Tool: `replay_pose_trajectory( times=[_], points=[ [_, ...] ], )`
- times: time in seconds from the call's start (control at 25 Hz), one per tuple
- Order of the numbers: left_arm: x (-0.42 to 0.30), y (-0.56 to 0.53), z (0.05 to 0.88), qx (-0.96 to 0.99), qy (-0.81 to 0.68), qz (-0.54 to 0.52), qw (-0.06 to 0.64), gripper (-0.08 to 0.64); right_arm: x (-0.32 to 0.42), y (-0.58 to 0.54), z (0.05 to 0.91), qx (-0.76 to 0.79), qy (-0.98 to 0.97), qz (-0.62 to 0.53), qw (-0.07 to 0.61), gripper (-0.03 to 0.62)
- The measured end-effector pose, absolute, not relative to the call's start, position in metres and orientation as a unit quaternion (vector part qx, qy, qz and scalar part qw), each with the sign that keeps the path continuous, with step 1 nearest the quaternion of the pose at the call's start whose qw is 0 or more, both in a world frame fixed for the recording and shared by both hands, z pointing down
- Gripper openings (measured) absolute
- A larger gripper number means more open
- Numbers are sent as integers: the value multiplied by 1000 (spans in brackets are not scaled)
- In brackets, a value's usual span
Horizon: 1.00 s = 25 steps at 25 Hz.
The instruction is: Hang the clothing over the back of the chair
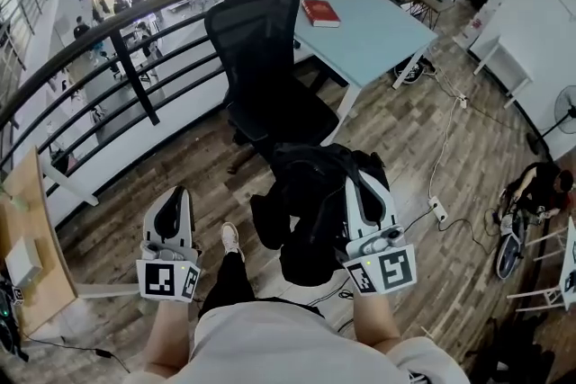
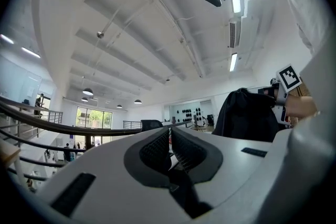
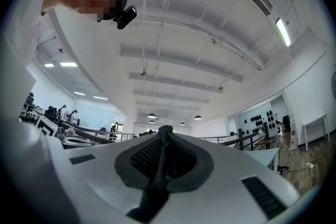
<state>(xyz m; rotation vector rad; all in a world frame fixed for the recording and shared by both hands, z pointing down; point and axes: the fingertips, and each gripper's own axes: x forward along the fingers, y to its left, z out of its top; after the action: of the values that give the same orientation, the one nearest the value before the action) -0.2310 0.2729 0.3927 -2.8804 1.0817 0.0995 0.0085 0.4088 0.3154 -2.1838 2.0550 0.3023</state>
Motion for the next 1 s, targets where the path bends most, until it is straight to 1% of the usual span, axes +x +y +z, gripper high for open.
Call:
replay_pose_trajectory(
  times=[0.24, 0.4, 0.56, 0.72, 1.0],
  points=[
    [-181, 168, 416, -945, 326, 17, 19, 35, 49, 337, 316, -740, 663, 95, 58, 29],
    [-151, 83, 402, -950, 310, 25, 24, 35, 79, 283, 305, -758, 644, 89, 51, 29],
    [-129, 11, 387, -953, 299, 34, 20, 35, 103, 235, 289, -774, 626, 74, 67, 29],
    [-115, -37, 384, -957, 287, 41, 13, 35, 121, 180, 280, -783, 613, 68, 76, 29],
    [-106, -97, 388, -962, 271, 45, -2, 34, 127, 102, 271, -783, 612, 82, 77, 29]
  ],
)
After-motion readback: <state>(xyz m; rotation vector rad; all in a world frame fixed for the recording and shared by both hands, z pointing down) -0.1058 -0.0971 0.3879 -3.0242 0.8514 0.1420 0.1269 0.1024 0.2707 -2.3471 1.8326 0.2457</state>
